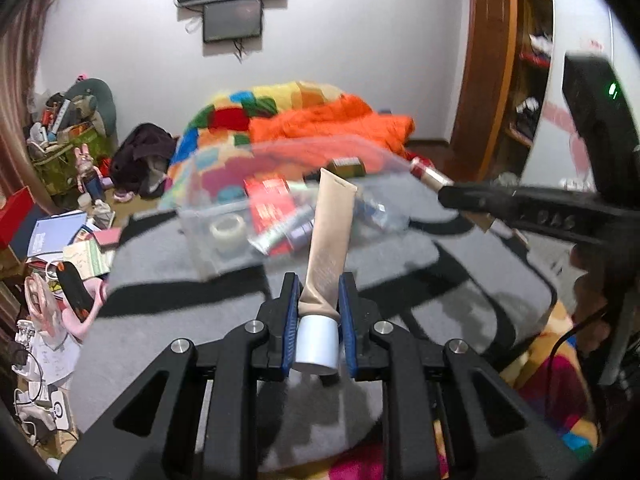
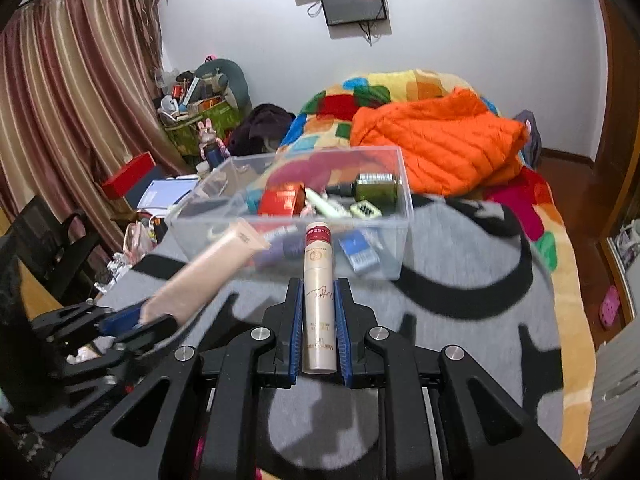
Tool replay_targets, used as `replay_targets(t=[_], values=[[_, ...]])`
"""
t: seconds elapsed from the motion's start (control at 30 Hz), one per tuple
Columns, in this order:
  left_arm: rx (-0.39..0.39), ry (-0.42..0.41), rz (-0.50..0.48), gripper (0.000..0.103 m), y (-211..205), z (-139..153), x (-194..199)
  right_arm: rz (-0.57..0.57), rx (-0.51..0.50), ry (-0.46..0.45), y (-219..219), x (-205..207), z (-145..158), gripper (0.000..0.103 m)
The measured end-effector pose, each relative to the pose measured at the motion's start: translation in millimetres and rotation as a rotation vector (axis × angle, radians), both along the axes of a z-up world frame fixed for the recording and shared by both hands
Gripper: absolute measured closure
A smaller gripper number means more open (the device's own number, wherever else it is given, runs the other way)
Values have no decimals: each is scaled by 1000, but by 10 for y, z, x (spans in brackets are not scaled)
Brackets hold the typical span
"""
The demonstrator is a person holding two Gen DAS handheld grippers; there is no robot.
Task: Organize objects
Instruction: 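Carry the foundation tube and red-capped cylinder over the clear box with both tools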
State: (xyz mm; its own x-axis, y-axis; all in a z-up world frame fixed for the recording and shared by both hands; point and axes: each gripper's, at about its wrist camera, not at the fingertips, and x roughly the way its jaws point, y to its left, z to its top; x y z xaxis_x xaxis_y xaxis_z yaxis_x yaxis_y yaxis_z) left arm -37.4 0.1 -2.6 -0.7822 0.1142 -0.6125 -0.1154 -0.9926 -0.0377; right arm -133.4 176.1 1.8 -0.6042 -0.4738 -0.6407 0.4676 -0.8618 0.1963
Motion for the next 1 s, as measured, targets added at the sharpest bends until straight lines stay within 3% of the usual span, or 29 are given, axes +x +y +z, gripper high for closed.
replay_targets(t=[0.23, 0.47, 0.6, 1.0], values=[[30, 55, 74, 84, -262, 271, -249, -14, -14, 35, -110, -239, 177, 89], [77, 13, 124, 84, -515, 268, -782, -12, -14, 27, -268, -585, 229, 89], [106, -42, 108, 84, -588, 179, -1068, -1, -14, -22, -382, -799, 138, 89], [79, -124, 70, 84, -467, -17, -1532, 16, 95, -91, -696, -1219, -278, 89]])
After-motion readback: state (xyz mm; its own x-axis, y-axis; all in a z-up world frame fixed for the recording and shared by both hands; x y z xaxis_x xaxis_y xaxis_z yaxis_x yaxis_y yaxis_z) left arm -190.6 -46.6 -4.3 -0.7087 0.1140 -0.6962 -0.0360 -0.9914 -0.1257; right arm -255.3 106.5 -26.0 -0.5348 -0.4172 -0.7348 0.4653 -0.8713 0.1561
